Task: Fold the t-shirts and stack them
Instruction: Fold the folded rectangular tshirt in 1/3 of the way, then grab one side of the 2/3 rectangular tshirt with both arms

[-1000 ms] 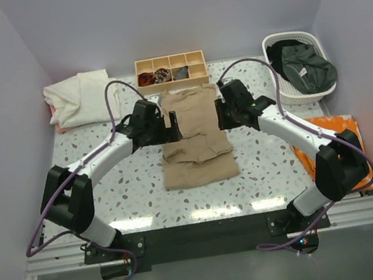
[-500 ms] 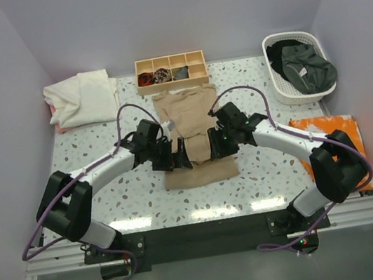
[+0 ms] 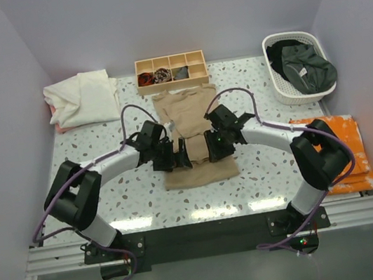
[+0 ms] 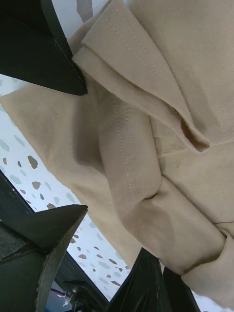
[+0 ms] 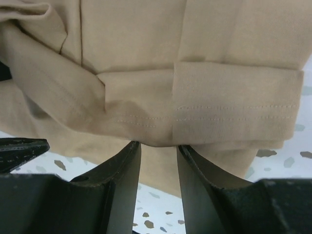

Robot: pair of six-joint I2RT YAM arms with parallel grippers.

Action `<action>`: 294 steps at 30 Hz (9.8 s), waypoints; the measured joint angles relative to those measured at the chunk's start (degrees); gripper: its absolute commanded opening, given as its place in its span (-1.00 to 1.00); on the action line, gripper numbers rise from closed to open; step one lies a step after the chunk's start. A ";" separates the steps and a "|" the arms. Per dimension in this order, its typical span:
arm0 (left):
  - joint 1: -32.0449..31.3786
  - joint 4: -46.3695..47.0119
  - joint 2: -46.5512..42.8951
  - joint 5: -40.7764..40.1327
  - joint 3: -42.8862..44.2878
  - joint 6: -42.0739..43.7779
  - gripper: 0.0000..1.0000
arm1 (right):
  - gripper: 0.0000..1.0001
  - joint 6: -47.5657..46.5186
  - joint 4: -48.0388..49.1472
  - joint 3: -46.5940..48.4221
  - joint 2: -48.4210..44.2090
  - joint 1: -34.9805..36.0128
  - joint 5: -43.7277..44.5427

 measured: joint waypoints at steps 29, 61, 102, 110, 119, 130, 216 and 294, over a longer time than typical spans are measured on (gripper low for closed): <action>2.82 1.60 9.20 -11.45 10.60 0.33 1.00 | -0.19 -6.12 2.23 17.53 13.77 -3.23 12.22; 6.29 6.97 12.59 -7.56 18.14 -6.32 1.00 | -0.16 -4.48 4.66 0.11 -3.39 -3.06 -5.97; -11.52 10.19 -29.00 -19.74 -27.76 -19.89 1.00 | -0.21 7.17 12.44 -20.26 -12.35 6.82 1.20; -14.51 -5.84 -48.52 -20.02 -33.62 -26.29 1.00 | -0.17 12.98 -0.90 -25.64 -24.74 8.31 5.20; -14.51 -11.89 -42.21 -23.58 -23.08 -23.28 1.00 | -0.10 13.51 -8.41 -20.87 -34.97 9.05 11.30; -14.88 -1.60 -18.34 -28.37 -7.58 -11.30 0.87 | -0.11 10.29 -3.65 -15.08 -23.63 9.05 12.79; -9.55 1.05 -24.11 -28.50 -15.43 -14.16 1.00 | 0.15 14.60 -9.62 -25.66 -47.60 9.16 18.84; -23.47 13.55 -40.44 -30.95 -38.07 -28.83 -0.13 | 0.18 25.16 -1.99 -33.81 -38.77 9.16 11.82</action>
